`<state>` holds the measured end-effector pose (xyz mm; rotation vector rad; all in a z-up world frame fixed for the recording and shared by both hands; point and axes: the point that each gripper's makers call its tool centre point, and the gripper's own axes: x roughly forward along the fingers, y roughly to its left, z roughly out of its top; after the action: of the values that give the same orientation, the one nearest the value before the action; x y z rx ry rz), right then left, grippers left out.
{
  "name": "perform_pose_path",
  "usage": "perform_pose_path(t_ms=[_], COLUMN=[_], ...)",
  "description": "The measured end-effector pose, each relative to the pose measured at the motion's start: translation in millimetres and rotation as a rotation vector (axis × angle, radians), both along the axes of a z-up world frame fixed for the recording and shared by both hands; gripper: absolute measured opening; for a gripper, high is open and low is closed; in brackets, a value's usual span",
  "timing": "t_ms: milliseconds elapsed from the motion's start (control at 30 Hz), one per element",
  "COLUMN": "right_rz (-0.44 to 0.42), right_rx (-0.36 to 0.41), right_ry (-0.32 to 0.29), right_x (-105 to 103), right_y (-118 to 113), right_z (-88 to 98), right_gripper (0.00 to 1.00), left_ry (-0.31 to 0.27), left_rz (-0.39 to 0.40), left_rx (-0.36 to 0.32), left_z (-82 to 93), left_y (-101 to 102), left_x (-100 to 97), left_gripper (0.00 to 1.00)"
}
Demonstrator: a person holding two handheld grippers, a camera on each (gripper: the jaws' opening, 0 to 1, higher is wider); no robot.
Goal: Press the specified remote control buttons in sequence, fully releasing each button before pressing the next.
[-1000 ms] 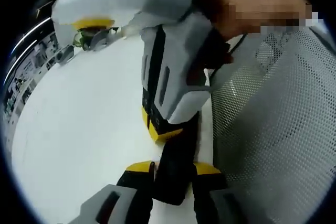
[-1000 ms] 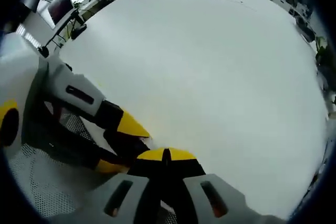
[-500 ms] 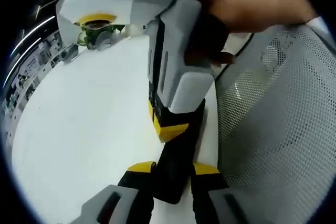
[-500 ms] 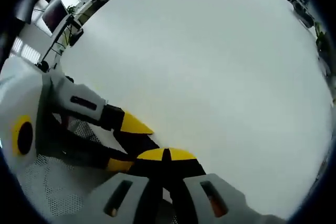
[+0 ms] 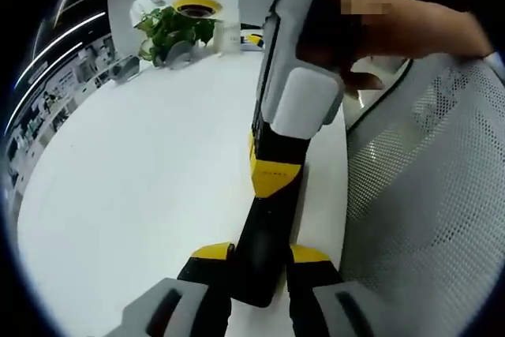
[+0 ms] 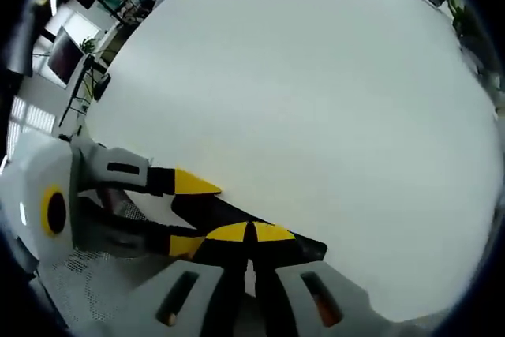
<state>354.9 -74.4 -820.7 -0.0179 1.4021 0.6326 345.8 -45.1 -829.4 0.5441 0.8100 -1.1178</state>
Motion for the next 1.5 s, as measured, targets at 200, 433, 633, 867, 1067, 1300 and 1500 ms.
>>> perform_pose_path(t_ms=[200,433,633,867,1067,1300,1500], right_rz=[-0.001,0.009,0.105,0.107,0.045,-0.014,-0.007], right_rx=[0.001,0.002,-0.069,-0.057,-0.011,0.005,0.002], right_ry=[0.016,0.013,-0.088,-0.093,-0.041,0.032,0.06], right_x=[-2.6,-5.5,-4.3,-3.9,-3.4,-8.9,-14.5], right_y=[0.7,2.7,2.7,1.4,0.1,-2.9,-3.0], right_z=[-0.8,-3.7,-3.3,-2.8,-2.3,-2.5,-2.4], right_gripper=[0.0,0.0,0.0,0.0,0.0,0.0,0.0], left_ry=[-0.002,-0.007,-0.003,-0.002,-0.002,-0.002,-0.002], left_rz=[-0.003,-0.031,-0.032,-0.027,-0.03,-0.031,-0.032], left_rx=[-0.007,-0.007,-0.001,-0.004,-0.005,-0.004,-0.005], left_z=[0.1,0.7,0.2,-0.1,-0.3,-0.2,-0.1], left_y=[-0.2,-0.6,-1.0,-0.9,-0.6,-0.3,-0.2], left_x=[0.4,-1.0,-1.1,-1.1,-1.0,-1.4,-1.5], left_gripper=[0.26,0.27,0.27,0.27,0.27,0.27,0.27])
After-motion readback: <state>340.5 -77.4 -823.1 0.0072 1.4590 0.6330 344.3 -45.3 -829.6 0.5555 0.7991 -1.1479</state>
